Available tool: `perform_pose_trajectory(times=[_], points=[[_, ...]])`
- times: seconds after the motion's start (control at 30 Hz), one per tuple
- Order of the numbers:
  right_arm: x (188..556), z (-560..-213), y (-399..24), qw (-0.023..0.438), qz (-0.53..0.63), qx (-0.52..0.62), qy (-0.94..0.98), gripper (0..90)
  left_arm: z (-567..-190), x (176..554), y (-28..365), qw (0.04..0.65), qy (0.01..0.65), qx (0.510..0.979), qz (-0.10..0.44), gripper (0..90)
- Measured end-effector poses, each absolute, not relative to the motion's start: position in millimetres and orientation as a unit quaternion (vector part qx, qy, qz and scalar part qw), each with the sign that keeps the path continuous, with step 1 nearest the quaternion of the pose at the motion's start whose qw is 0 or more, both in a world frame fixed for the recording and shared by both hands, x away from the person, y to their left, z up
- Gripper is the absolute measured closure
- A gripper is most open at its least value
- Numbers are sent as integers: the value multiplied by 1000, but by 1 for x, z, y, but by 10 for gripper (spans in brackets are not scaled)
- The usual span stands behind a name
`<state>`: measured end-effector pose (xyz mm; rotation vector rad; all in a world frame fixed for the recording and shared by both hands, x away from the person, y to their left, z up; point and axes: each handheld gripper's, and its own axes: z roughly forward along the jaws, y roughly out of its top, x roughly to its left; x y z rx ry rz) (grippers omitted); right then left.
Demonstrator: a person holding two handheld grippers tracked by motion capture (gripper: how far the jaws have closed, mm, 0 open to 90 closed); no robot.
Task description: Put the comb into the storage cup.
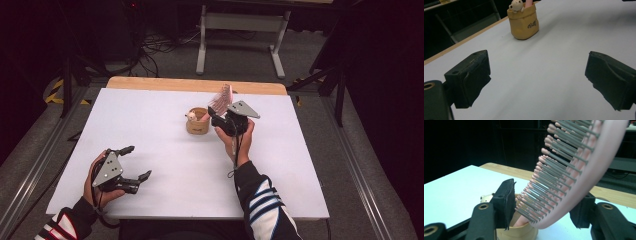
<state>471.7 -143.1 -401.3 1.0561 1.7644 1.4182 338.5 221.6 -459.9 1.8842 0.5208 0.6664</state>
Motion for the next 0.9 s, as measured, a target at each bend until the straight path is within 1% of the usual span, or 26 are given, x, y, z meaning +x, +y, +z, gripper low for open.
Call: perform_pose_trajectory(times=[0.17, 0.23, 0.47, 0.7, 0.9], points=[[471, -402, -143, 315, 537, 397, 675, 409, -460, 339, 223, 514, 217, 782, 277, 76], [471, -403, -143, 315, 537, 395, 676, 412, -460, 339, 223, 514, 218, 782, 276, 76], [467, -399, -144, 334, 537, 390, 670, 400, -460, 339, 222, 512, 217, 784, 277, 78], [467, -391, -151, 340, 541, 385, 666, 387, -461, 340, 222, 511, 217, 784, 276, 78], [463, -383, -152, 370, 532, 380, 660, 372, -461, 340, 222, 510, 217, 785, 276, 78]])
